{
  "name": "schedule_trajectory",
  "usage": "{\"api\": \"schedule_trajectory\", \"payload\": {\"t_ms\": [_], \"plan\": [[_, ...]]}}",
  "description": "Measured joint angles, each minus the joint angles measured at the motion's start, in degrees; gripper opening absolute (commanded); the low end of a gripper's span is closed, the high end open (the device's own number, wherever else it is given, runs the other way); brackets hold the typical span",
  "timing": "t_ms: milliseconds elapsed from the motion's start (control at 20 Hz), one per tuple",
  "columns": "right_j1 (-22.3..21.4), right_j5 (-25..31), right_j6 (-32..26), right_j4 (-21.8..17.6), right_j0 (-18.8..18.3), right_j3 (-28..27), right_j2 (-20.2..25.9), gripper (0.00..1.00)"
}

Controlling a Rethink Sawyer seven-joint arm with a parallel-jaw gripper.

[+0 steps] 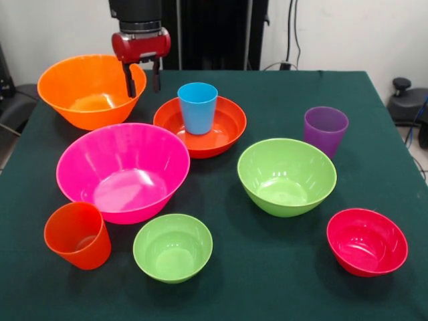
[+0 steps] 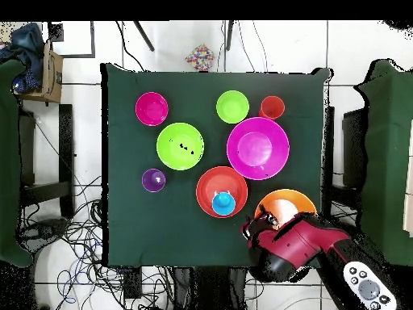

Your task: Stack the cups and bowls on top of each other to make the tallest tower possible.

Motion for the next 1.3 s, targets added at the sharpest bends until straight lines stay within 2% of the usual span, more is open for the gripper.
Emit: {"api": "schedule_trajectory", "payload": {"t_ms": [400,1300], "plan": [[1.58,-2.11,0.00,-2.02,0.10,-1.69,-1.71,1.00],[4.10,-4.62,0.00,-2.31,0.50,-3.12,-3.96,1.00]]}}
